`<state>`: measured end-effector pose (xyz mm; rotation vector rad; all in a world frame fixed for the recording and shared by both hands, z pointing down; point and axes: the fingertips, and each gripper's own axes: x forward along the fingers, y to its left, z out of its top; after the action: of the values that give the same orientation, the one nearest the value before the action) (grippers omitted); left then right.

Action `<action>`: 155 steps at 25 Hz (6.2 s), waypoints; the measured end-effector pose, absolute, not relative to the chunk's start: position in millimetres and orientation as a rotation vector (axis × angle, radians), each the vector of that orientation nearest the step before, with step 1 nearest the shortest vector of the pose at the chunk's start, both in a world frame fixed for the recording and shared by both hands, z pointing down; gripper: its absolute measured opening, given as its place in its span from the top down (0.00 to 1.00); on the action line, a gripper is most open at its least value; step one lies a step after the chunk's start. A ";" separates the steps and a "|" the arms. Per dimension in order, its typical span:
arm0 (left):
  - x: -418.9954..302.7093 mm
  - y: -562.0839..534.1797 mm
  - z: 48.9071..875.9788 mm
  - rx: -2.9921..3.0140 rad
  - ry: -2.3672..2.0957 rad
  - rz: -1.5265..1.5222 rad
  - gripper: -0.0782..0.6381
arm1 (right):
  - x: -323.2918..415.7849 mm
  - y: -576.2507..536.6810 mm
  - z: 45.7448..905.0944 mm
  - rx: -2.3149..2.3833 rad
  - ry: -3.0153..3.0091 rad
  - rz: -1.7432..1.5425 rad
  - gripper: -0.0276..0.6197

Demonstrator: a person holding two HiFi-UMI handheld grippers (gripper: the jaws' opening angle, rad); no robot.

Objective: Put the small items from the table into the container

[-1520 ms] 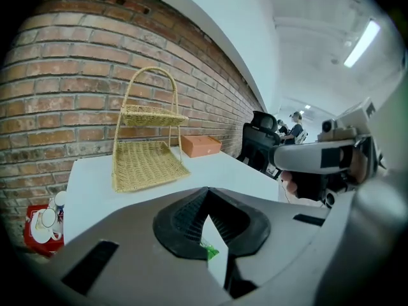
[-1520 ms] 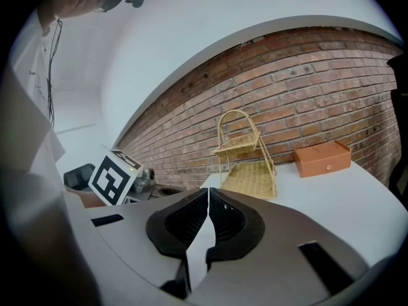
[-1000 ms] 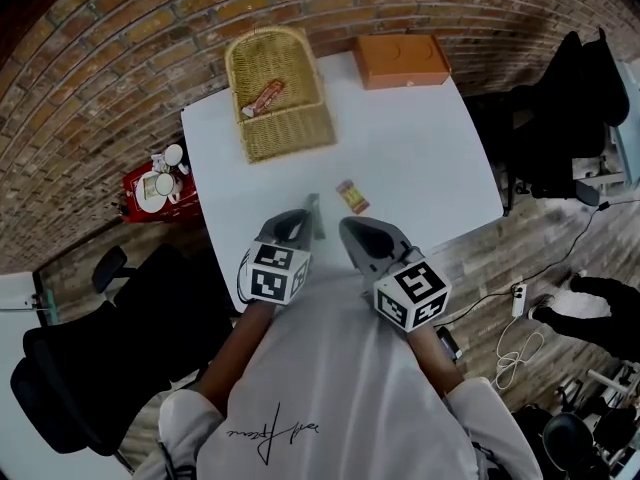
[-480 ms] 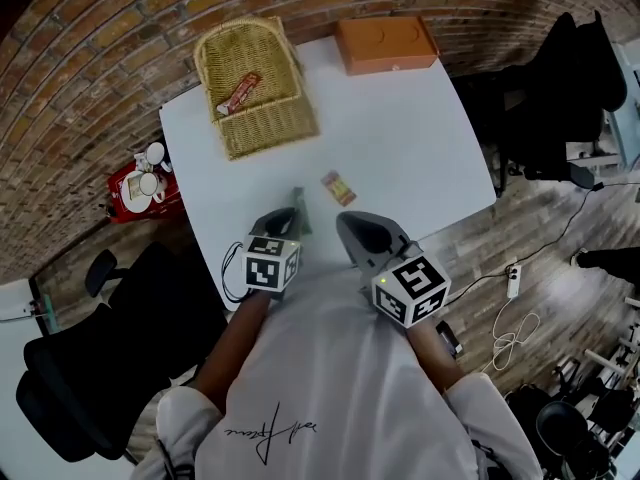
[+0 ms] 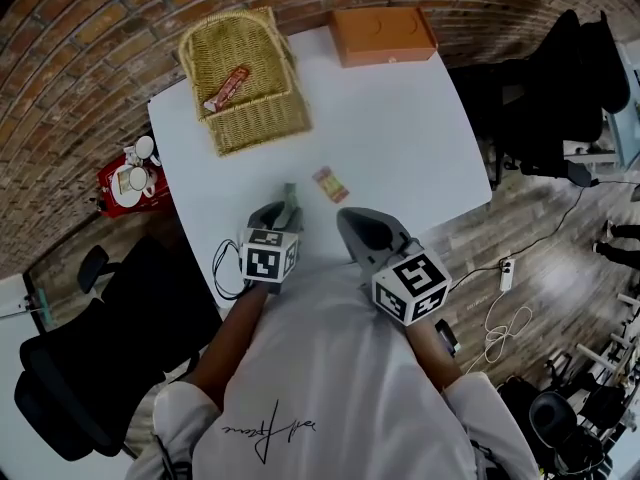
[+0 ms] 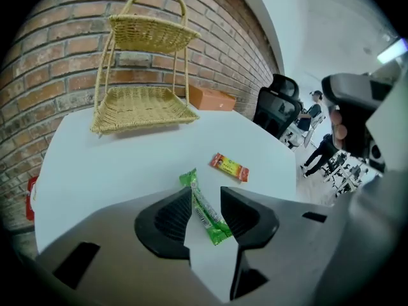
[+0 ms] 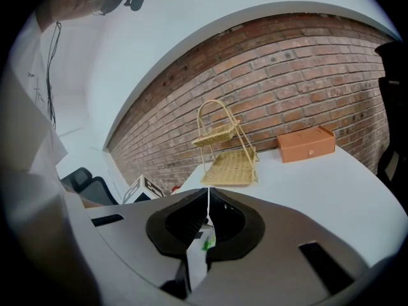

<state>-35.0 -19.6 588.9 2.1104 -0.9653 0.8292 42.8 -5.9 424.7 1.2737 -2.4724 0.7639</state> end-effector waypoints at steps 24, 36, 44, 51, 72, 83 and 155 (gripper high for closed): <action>-31.5 -16.5 620.1 2.006 -0.912 0.873 0.70 | 49.7 -9.5 430.2 1.280 -2.448 0.802 0.92; -36.0 -17.9 626.8 2.016 -0.924 0.927 0.80 | 47.7 -9.9 431.2 1.274 -2.449 0.796 0.92; -36.5 -18.5 626.2 2.027 -0.914 0.913 0.81 | 45.6 -10.1 430.3 1.275 -2.450 0.785 0.92; -40.2 -21.1 624.1 2.031 -0.922 0.893 0.82 | 44.8 -10.0 429.1 1.282 -2.456 0.783 0.92; -47.5 -25.2 606.9 2.091 -0.942 0.880 0.82 | 35.6 -8.1 423.6 1.272 -2.480 0.741 0.92; -51.7 -28.5 585.3 2.120 -0.973 0.834 0.82 | 29.5 -6.9 418.7 1.272 -2.501 0.724 0.92; -110.5 -160.4 519.0 2.179 -1.242 0.665 0.83 | 18.9 -11.1 418.6 1.329 -2.530 0.766 0.92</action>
<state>-110.5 -160.4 519.0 2.1792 -1.2425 0.6652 18.9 -11.1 418.6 1.3293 -2.5299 0.7659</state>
